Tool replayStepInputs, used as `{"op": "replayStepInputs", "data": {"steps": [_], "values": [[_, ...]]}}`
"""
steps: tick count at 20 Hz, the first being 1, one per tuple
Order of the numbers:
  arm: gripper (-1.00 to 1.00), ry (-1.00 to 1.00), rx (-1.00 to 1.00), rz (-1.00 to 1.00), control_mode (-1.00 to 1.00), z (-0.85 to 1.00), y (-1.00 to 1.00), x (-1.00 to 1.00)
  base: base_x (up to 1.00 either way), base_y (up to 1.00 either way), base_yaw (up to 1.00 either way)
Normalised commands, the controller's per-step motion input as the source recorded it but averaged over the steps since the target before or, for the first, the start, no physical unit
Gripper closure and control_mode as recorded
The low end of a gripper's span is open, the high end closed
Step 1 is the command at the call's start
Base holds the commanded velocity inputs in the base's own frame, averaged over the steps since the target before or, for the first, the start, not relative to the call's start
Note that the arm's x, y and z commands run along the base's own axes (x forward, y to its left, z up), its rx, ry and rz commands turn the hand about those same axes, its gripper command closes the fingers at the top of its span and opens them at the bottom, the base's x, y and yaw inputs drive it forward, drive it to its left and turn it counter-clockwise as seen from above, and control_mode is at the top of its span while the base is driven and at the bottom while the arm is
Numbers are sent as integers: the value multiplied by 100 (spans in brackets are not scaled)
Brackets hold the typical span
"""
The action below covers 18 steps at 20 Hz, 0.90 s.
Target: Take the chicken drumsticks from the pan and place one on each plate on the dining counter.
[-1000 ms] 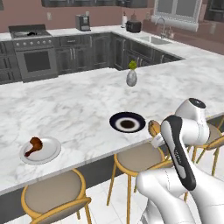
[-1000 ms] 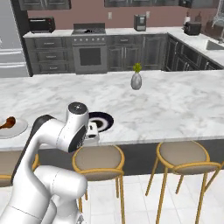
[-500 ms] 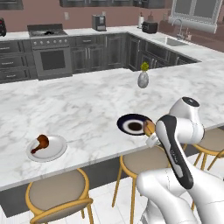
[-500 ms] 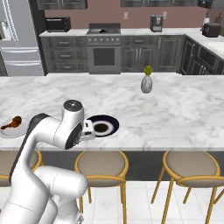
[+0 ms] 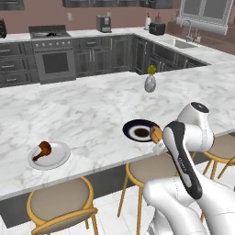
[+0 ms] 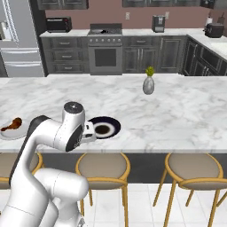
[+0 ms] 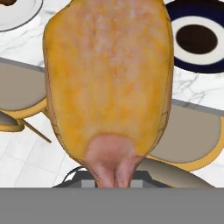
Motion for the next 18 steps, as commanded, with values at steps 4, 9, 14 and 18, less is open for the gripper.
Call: {"op": "replayStepInputs", "data": {"steps": [4, 9, 14, 18], "values": [[100, 0, 0, 0, 100, 0, 0, 0, 0, 0, 0], [100, 7, 0, 0, -100, -1, -5, 20, 5, -3, 0], [100, 19, -3, 0, -100, -2, -16, 76, 0, 0, 0], [100, 12, 0, 0, -100, 0, -14, 76, 0, 0, 0]]}}
